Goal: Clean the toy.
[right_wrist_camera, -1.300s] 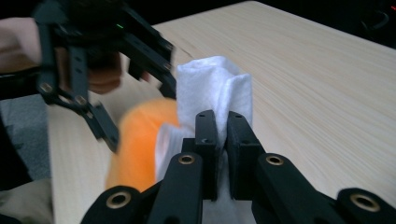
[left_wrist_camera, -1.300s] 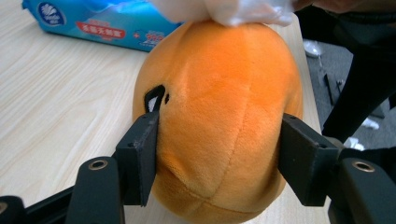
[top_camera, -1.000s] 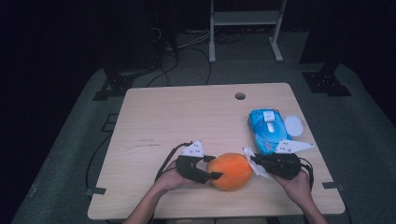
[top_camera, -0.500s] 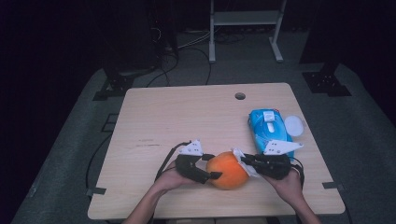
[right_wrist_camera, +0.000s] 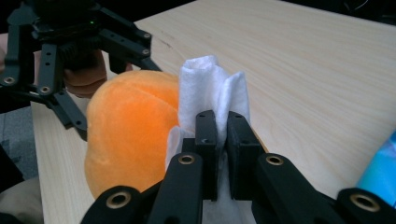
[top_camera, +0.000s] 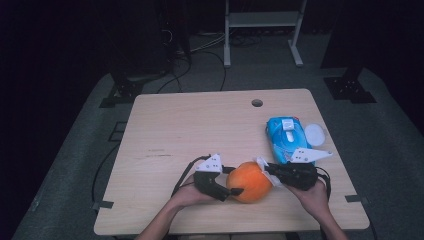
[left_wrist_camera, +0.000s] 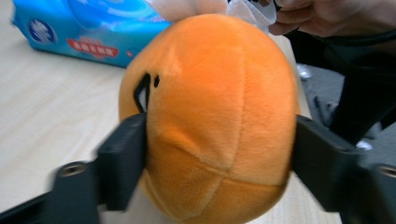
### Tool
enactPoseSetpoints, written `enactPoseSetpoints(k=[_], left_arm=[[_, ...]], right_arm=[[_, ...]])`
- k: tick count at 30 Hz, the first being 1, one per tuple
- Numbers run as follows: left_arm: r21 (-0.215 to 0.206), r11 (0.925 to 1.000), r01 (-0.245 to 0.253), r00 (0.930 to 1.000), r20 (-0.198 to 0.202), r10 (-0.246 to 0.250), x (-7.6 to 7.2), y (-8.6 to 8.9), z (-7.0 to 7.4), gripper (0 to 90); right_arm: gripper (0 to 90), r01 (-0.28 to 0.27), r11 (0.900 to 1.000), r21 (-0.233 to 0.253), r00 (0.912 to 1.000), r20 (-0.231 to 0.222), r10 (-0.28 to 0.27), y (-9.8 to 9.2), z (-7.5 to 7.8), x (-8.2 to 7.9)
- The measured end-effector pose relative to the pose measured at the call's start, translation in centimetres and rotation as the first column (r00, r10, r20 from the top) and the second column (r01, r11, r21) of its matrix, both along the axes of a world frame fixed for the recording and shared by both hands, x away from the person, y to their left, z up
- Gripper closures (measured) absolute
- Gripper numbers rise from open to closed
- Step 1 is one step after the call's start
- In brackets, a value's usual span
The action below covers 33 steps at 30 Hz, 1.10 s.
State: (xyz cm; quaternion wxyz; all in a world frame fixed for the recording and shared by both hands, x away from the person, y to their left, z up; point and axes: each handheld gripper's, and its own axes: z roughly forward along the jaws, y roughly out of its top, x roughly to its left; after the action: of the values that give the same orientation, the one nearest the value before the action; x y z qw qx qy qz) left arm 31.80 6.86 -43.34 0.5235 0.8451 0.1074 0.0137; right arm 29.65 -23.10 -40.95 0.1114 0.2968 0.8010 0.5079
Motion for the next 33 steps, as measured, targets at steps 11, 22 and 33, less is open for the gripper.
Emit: enactPoseSetpoints(k=[11, 22, 33], left_arm=[[-0.063, 0.9971, -0.044, 0.9967, 0.065, 0.048, -0.8, 2.0, 4.8, 39.2], [0.002, 0.9973, -0.074, 0.9959, 0.053, 0.074, -0.9, 1.6, 4.8, 40.4], [0.016, 0.9932, -0.115, 0.9932, -0.014, 0.115, 0.2, 2.0, 3.2, 39.2]], right_arm=[[83.8, -0.034, 0.995, 0.092, 0.9994, 0.012, 0.033, 2.2, 1.1, 1.0], [83.9, -0.143, 0.983, 0.117, 0.9859, 0.103, 0.131, 5.6, 4.1, -0.1], [83.9, -0.075, 0.995, 0.071, 0.9971, -0.009, 0.076, 4.0, 0.0, 1.5]])
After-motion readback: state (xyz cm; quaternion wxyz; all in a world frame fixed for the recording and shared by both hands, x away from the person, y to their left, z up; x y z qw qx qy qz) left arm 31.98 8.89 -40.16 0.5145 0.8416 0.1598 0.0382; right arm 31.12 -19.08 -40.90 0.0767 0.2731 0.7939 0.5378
